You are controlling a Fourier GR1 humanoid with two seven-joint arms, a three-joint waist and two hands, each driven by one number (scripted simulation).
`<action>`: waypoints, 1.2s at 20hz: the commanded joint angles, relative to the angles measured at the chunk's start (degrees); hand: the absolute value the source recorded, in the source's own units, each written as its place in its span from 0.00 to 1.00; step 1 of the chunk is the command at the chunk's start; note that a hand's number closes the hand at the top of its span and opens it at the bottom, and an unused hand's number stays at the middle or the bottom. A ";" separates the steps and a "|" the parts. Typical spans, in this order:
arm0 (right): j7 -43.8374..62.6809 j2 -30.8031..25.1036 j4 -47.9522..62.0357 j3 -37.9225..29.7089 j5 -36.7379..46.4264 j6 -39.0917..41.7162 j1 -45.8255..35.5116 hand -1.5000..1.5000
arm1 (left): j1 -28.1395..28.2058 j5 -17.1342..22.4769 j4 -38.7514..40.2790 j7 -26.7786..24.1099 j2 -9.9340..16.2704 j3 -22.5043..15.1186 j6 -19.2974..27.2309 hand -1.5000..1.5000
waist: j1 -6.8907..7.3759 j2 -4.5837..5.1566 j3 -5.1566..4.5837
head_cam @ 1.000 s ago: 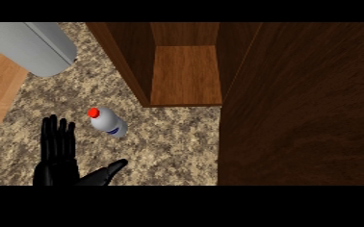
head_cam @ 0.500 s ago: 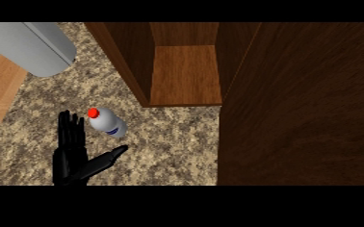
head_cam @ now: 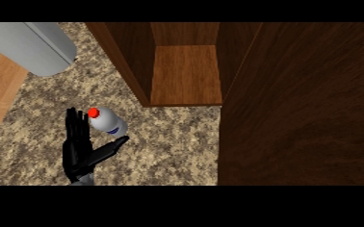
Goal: Pick up the bottled water, place it into the cabinet and close the cabinet
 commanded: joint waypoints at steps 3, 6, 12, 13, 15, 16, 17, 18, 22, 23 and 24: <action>0.85 0.79 -8.33 -1.71 -5.24 0.88 4.26 0.00 | -5.06 1.75 12.48 -6.57 1.81 4.60 -3.69 0.00 | -0.37 0.00 -0.02; 1.53 0.79 -7.53 -1.55 -4.02 1.55 2.66 0.00 | -7.11 1.79 14.24 -8.21 -0.41 4.30 -3.03 0.00 | 0.08 -0.04 0.02; -1.20 -0.14 -8.00 -5.57 -7.69 3.11 5.26 0.00 | -10.52 6.05 22.17 -12.02 1.12 7.35 -13.94 0.00 | -0.28 0.10 -0.05; -1.77 -0.18 -7.40 -5.42 -6.45 3.43 4.57 0.00 | -10.03 5.89 23.02 -14.07 0.04 6.96 -15.23 0.00 | -0.11 0.09 -0.05; -0.19 1.03 -5.71 -4.30 -4.71 2.00 2.43 0.00 | -11.34 7.06 22.94 -13.16 1.02 7.17 -17.10 0.00 | 0.41 0.07 0.00; -2.41 -0.10 -5.94 -6.26 -6.69 4.30 4.59 0.00 | -11.70 6.45 23.74 -14.92 -0.07 6.93 -16.28 0.00 | 0.04 -0.02 0.01; -2.79 2.24 -3.79 -3.18 -1.54 2.80 2.42 0.00 | -14.17 7.68 27.15 -15.66 -0.72 7.66 -17.61 0.00 | -0.13 0.08 -0.03; -2.49 2.05 -4.32 -3.91 -2.65 3.30 2.94 0.00 | -12.27 6.98 26.02 -17.45 -0.35 7.49 -18.51 0.00 | 0.19 -0.01 0.01; -1.96 1.13 -5.78 -5.73 -4.92 4.42 3.68 0.00 | -16.27 8.46 29.53 -19.28 -0.74 8.29 -18.94 1.00 | 0.09 0.09 -0.01; -2.18 1.68 -8.32 -5.97 -5.80 4.36 6.12 0.00 | -15.07 8.20 29.22 -18.96 0.38 8.57 -19.67 1.00 | 0.04 0.03 -0.01; -3.66 2.51 -6.07 -5.14 -3.54 5.15 5.92 0.00 | -16.50 8.53 28.61 -17.39 0.00 8.42 -18.76 1.00 | 0.06 -0.08 0.03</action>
